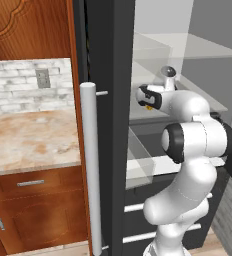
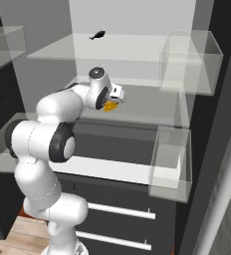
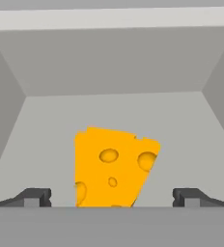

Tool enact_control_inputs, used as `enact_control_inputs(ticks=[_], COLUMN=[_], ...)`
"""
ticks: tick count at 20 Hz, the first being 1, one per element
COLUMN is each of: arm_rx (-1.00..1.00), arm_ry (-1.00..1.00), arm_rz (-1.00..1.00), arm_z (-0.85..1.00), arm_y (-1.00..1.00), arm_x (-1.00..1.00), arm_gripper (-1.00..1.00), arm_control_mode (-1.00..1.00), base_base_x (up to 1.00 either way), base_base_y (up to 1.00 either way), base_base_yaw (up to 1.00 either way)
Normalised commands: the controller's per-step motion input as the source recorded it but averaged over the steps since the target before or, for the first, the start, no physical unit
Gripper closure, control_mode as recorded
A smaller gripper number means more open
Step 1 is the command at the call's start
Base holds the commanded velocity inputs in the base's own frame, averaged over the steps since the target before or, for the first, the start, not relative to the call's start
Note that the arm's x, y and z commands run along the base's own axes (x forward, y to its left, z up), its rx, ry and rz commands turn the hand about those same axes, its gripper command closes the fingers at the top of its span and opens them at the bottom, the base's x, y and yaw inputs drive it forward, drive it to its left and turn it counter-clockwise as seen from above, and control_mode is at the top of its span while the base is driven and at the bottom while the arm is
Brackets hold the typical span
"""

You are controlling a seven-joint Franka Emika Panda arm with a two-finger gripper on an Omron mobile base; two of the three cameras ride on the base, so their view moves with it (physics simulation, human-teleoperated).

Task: Pick the cheese from the fridge and the cheese grater from the cabinet and place them next to the salad bowl.

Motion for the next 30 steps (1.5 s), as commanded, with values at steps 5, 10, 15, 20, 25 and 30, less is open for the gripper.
enact_control_inputs(ticks=[5, 10, 15, 20, 25, 30], arm_rx=[0.00, 0.00, 0.00, 0.00, 0.00, 0.00], arm_ry=[0.00, 0.00, 0.00, 0.03, 0.00, -0.02], arm_rz=[-0.01, 0.00, 0.00, 0.00, 0.00, 0.00], arm_z=[-0.17, -0.17, -0.21, -0.22, -0.01, -0.01], arm_y=[-0.03, -0.02, 0.00, -0.01, 0.00, -0.22], arm_x=[0.08, 0.14, 0.13, 0.00, -0.02, -0.43], arm_gripper=[-1.00, -1.00, -1.00, 1.00, 1.00, 1.00], arm_control_mode=[-1.00, -1.00, -1.00, -1.00, -1.00, -1.00], base_base_x=[0.00, 0.00, 0.00, 0.00, 0.00, 0.00], base_base_y=[0.00, 0.00, 0.00, 0.00, 0.00, 0.00], base_base_yaw=[0.00, 0.00, 0.00, 0.00, 0.00, 0.00])
